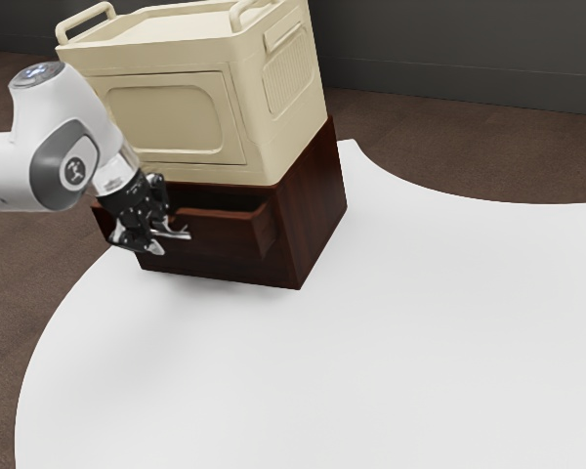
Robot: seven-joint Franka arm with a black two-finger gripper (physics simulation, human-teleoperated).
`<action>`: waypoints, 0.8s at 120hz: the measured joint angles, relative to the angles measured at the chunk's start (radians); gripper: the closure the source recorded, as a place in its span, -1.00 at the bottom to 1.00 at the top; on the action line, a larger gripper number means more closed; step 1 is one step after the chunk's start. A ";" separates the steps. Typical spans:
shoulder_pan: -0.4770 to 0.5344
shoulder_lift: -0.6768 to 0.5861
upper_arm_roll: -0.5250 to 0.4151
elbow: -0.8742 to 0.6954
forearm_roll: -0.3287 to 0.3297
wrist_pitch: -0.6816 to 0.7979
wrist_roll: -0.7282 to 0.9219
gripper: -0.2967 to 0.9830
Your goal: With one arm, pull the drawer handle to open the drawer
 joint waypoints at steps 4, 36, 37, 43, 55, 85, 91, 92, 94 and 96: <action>-0.001 -0.005 0.001 -0.005 0.000 0.000 0.000 0.33; 0.001 -0.062 0.001 -0.072 0.004 0.006 0.003 0.35; 0.001 -0.064 0.001 -0.073 0.004 0.007 0.003 0.35; 0.001 -0.073 0.000 -0.084 0.005 0.009 0.003 0.35; 0.001 -0.095 0.000 -0.111 0.007 0.016 0.004 0.35; 0.000 -0.149 0.001 -0.168 0.010 0.026 0.004 0.35; 0.000 -0.157 0.001 -0.178 0.010 0.028 0.005 0.35; 0.000 -0.159 0.001 -0.181 0.011 0.028 0.005 0.35; 0.000 -0.163 0.000 -0.185 0.011 0.029 0.005 0.35; 0.000 -0.167 0.000 -0.189 0.011 0.030 0.005 0.35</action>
